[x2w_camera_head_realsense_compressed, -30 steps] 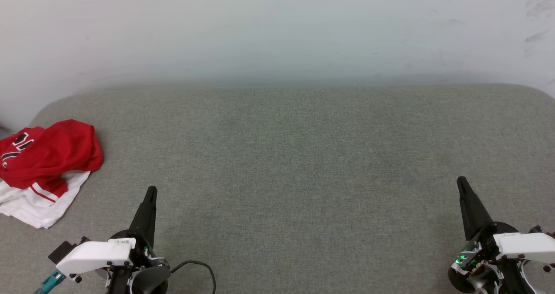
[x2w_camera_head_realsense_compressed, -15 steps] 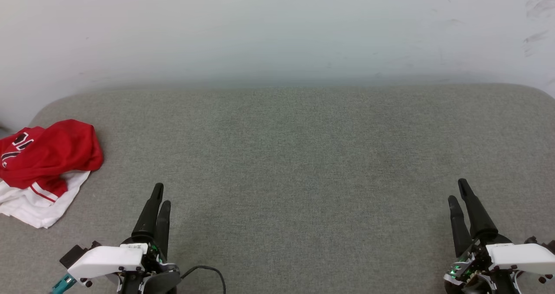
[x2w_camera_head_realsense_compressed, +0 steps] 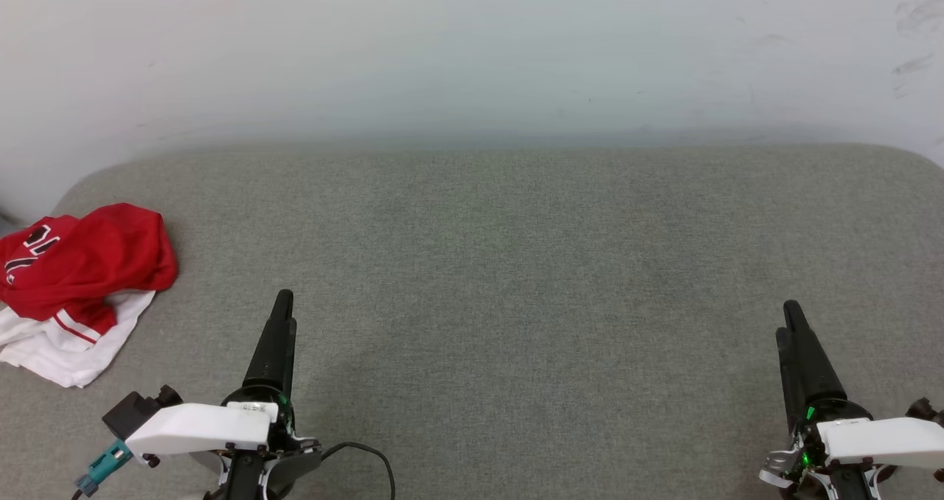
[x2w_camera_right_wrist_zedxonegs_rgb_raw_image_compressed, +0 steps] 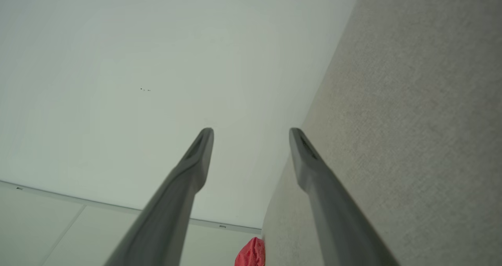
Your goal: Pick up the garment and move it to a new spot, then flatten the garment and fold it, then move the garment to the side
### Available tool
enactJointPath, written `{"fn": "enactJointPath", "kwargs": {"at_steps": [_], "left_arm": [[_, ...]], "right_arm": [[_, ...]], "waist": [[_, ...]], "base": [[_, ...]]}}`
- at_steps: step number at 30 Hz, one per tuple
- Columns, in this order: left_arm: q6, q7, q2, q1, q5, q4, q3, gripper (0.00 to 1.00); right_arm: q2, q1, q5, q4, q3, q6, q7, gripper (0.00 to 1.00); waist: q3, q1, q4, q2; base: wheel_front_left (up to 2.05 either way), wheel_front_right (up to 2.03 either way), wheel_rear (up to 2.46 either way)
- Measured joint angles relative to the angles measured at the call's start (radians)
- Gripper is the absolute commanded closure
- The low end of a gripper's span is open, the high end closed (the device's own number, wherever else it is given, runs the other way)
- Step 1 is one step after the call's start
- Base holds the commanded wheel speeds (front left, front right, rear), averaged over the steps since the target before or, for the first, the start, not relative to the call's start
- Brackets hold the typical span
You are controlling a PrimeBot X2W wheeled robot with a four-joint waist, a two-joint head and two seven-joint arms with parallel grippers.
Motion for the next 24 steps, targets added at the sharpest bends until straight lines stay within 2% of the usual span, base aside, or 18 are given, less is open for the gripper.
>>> {"fn": "enactJointPath", "kwargs": {"at_steps": [14,24], "left_arm": [[0.000,-0.051,-0.006,0.009,0.391,-0.029,-0.002,0.00],[0.000,-0.085,-0.007,0.020,0.659,-0.031,0.003,0.00]], "right_arm": [[-0.005,0.012,-0.440,-0.043,0.004,0.000,-0.048,0.00],[-0.004,0.023,-0.726,-0.076,0.015,0.000,-0.042,0.00]], "waist": [[-0.003,0.0000,0.003,0.0000],[-0.005,0.0000,0.007,0.0000]], "base": [[0.00,0.00,0.00],[0.00,0.00,0.00]]}}
